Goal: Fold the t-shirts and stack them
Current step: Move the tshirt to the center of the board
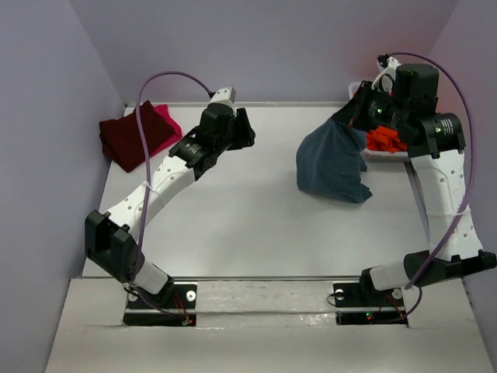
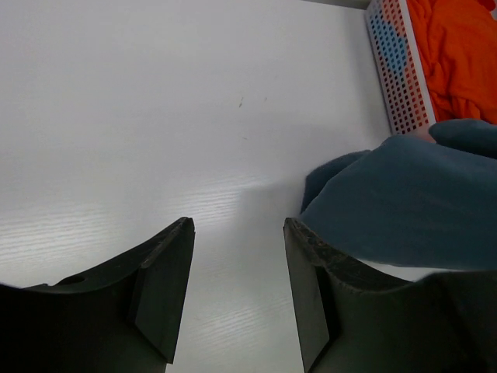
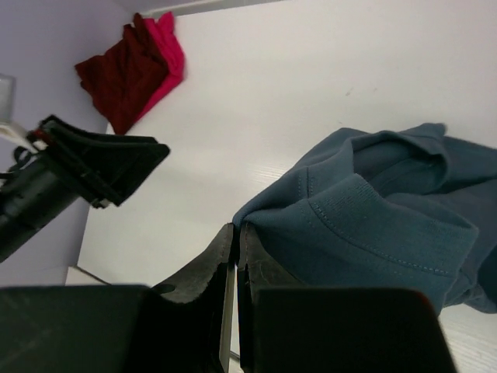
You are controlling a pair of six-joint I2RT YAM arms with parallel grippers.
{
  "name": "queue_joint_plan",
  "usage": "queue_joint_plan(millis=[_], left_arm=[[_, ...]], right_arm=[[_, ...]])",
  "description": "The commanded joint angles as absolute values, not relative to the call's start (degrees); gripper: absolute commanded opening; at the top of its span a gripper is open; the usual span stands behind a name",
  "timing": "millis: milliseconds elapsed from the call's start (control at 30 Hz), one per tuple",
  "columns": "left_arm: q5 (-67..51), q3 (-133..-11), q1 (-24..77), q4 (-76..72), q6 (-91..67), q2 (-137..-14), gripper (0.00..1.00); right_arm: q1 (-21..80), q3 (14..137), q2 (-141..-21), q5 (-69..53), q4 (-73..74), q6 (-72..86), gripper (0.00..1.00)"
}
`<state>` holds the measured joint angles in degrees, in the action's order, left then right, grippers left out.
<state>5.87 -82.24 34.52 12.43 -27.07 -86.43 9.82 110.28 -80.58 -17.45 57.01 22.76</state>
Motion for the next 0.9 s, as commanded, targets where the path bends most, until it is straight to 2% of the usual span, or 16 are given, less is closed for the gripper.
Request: queue_joint_plan(millis=[0,300,567,867], left_arm=[[8.7,-79.2,34.72,8.36,-27.07,-81.31,0.61],[14.05,-75.42,37.96,6.33,-27.16,-76.47,0.6],[30.83,-77.69,46.92,4.75,-22.06,-69.18,0.6],[38.49,-78.49,51.32,4.13,-20.13,-67.06,0.6]], right_arm=[[12.91,115.4,-78.67,-22.05,49.23,22.59,0.07],[13.97,120.24,-74.72,-24.08,42.29,22.32,0.07],[13.97,121.99,-70.58,-23.82,36.57,23.03,0.07],[13.97,124.44,-71.1,-23.12,36.2,23.38,0.07]])
